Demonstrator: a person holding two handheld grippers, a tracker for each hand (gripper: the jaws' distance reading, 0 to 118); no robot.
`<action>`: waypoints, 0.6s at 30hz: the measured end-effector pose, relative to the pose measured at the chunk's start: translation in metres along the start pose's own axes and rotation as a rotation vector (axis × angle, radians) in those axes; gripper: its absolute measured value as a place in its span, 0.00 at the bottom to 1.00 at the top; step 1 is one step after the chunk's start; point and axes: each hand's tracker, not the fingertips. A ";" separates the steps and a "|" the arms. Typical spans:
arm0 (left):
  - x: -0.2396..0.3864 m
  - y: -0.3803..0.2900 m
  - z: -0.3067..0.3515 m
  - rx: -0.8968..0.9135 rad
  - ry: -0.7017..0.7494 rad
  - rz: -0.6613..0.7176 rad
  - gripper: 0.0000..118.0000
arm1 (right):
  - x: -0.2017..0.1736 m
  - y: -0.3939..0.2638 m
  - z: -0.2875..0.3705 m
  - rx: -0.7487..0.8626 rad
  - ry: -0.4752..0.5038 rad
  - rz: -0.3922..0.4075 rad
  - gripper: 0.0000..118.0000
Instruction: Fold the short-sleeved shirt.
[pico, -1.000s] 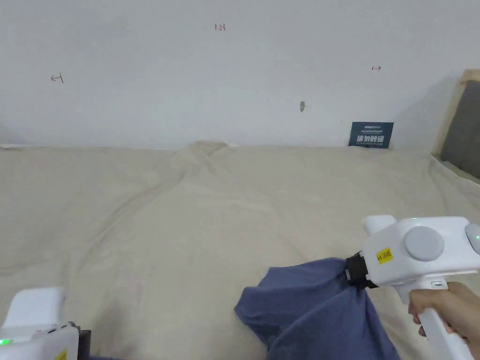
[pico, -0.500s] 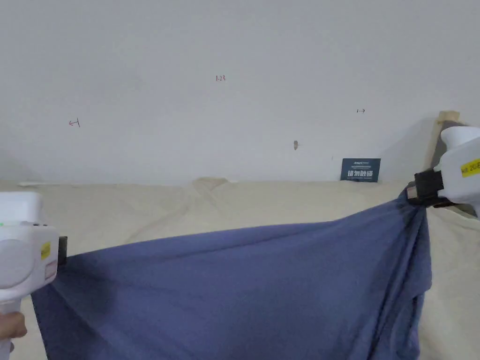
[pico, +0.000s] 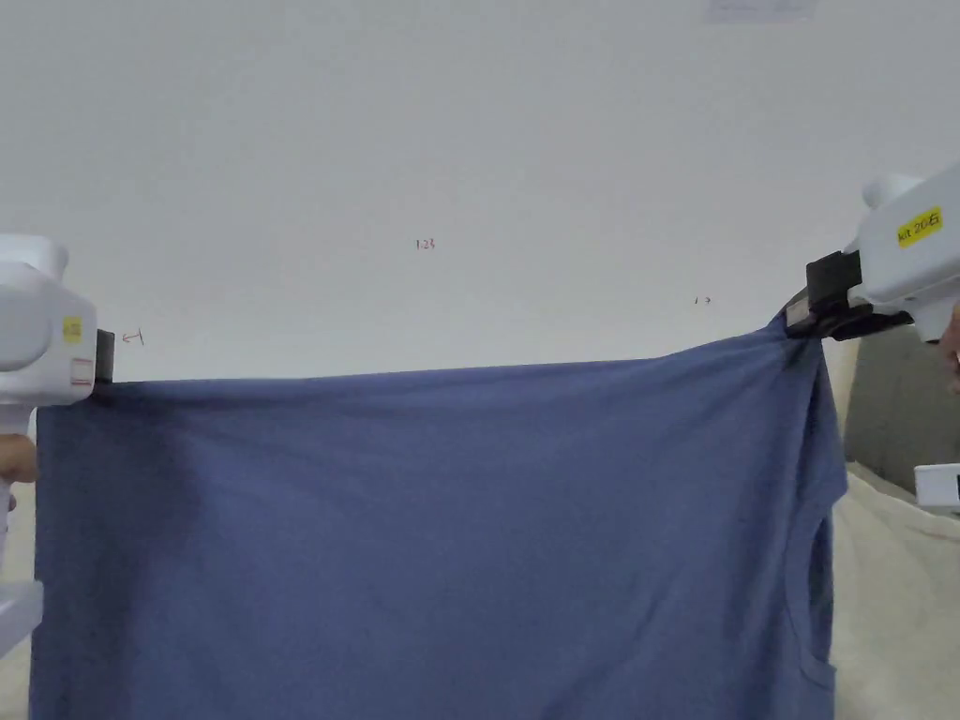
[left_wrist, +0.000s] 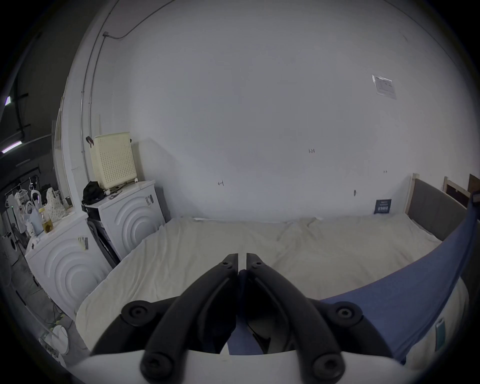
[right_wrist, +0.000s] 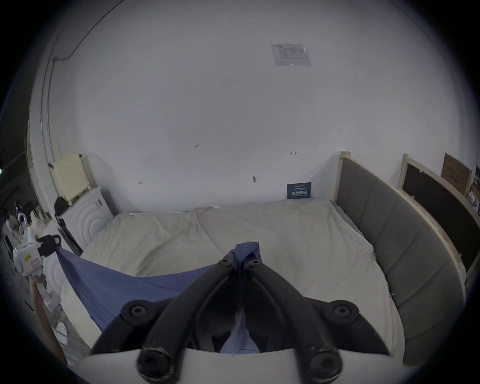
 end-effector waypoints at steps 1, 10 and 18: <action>0.002 0.010 -0.010 0.007 0.007 0.003 0.04 | 0.001 0.012 -0.011 -0.004 0.004 -0.006 0.03; 0.007 0.103 -0.085 0.048 0.047 0.022 0.04 | -0.032 0.111 -0.063 0.069 -0.042 0.014 0.03; 0.006 0.148 -0.116 0.105 0.049 0.085 0.04 | -0.056 0.158 -0.060 0.179 -0.019 0.027 0.03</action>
